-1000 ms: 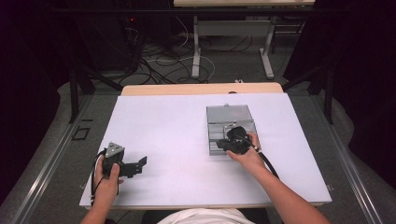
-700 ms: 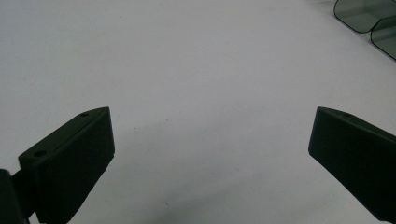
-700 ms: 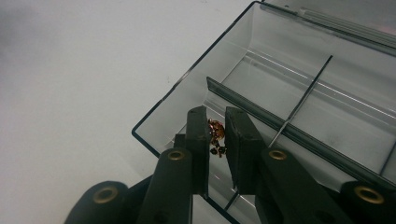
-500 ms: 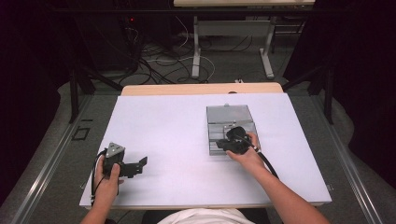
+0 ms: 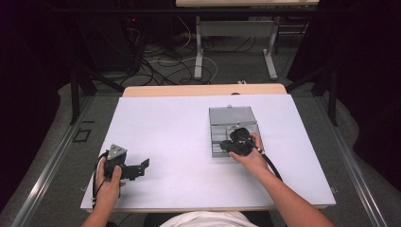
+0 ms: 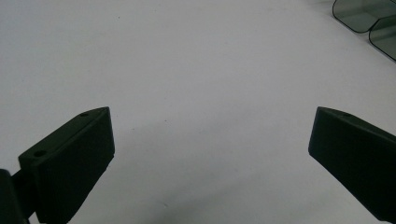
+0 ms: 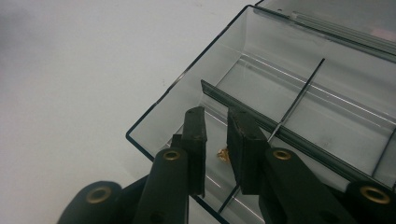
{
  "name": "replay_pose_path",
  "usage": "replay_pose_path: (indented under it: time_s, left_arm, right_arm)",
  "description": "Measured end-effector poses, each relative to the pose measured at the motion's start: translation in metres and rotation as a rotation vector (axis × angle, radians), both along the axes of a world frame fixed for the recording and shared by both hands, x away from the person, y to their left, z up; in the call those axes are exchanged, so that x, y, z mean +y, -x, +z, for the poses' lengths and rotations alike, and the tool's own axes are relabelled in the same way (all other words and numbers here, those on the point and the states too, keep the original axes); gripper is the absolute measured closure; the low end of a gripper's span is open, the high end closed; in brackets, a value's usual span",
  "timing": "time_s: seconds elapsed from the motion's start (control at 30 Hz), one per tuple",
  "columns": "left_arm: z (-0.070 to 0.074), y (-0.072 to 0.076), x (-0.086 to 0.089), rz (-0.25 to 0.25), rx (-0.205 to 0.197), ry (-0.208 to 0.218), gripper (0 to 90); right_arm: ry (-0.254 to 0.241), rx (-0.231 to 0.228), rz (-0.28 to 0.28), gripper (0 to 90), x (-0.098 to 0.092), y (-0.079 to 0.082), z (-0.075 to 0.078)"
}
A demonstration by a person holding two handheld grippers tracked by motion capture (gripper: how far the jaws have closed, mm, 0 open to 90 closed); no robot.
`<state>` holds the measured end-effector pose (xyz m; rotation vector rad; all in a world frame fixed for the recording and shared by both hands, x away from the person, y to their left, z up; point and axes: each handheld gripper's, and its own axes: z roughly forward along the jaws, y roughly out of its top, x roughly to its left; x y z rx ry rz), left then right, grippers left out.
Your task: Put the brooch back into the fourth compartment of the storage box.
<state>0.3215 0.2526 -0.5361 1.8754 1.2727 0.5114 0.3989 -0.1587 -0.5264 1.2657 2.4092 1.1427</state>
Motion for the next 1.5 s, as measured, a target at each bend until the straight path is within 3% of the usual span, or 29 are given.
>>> replay_pose_path:
  time_s: [0.7, 1.13, 1.5]
  left_arm:
    - [-0.001, 0.000, -0.001, -0.001, 0.004, 0.003, 0.5]
    - [-0.001, -0.002, -0.003, -0.011, 0.008, 0.005, 0.5]
    - [-0.001, -0.001, -0.003, -0.016, 0.007, 0.003, 0.5]
  right_arm:
    - [-0.037, 0.019, 0.027, 62.6, 0.002, 0.003, 0.006]
    - [-0.047, -0.003, 0.027, 53.0, 0.001, 0.008, 0.014]
    - [-0.033, -0.036, 0.024, 36.6, -0.004, 0.012, 0.021]
